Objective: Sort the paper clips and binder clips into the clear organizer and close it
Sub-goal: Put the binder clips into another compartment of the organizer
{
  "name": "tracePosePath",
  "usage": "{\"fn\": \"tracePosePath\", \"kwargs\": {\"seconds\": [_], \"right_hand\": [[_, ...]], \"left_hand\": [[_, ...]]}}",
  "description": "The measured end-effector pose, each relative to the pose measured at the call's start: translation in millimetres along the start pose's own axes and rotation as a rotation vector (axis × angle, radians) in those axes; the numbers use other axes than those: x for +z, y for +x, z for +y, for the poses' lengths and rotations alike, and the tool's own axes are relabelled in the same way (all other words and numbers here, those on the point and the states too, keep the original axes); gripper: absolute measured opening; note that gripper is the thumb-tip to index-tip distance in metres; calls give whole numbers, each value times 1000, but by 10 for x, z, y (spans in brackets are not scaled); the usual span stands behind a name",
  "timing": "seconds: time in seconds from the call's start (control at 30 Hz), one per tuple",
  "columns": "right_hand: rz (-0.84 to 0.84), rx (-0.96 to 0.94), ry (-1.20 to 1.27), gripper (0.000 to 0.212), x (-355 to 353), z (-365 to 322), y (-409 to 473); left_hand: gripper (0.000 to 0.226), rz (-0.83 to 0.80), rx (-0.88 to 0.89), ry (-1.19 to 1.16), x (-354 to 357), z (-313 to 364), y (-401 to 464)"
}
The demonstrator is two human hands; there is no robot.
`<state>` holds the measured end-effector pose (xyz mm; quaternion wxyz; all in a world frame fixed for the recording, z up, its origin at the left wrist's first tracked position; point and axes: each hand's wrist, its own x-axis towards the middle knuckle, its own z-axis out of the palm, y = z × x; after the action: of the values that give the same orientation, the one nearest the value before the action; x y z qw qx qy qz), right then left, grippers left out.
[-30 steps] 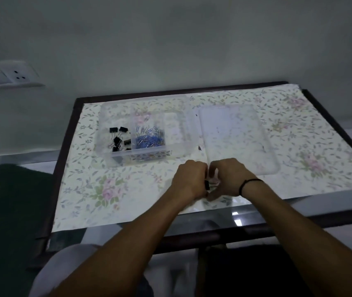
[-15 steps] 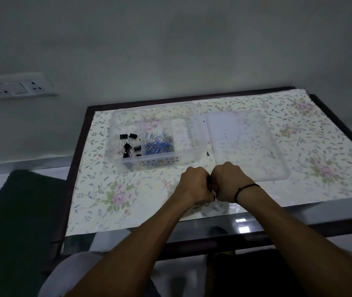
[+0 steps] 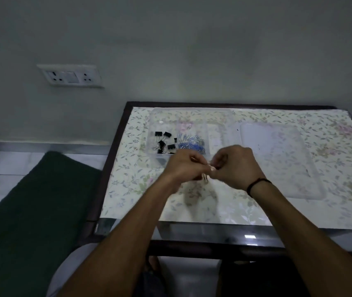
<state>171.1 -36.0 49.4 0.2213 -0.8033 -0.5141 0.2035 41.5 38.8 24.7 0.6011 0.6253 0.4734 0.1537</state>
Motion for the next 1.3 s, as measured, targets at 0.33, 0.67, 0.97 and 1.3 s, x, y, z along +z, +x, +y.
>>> {"fn": "tracePosePath", "kwargs": {"seconds": [0.33, 0.67, 0.97, 1.3], "right_hand": [[139, 351, 879, 16, 598, -781, 689], [25, 349, 730, 32, 802, -724, 758], [111, 186, 699, 18, 410, -575, 589], [166, 251, 22, 31, -341, 733, 447]], "left_hand": [[16, 355, -51, -609, -784, 45, 117], [33, 220, -226, -715, -790, 166, 96], [27, 320, -97, -525, -391, 208, 212], [30, -83, -64, -201, 668, 468, 279]]}}
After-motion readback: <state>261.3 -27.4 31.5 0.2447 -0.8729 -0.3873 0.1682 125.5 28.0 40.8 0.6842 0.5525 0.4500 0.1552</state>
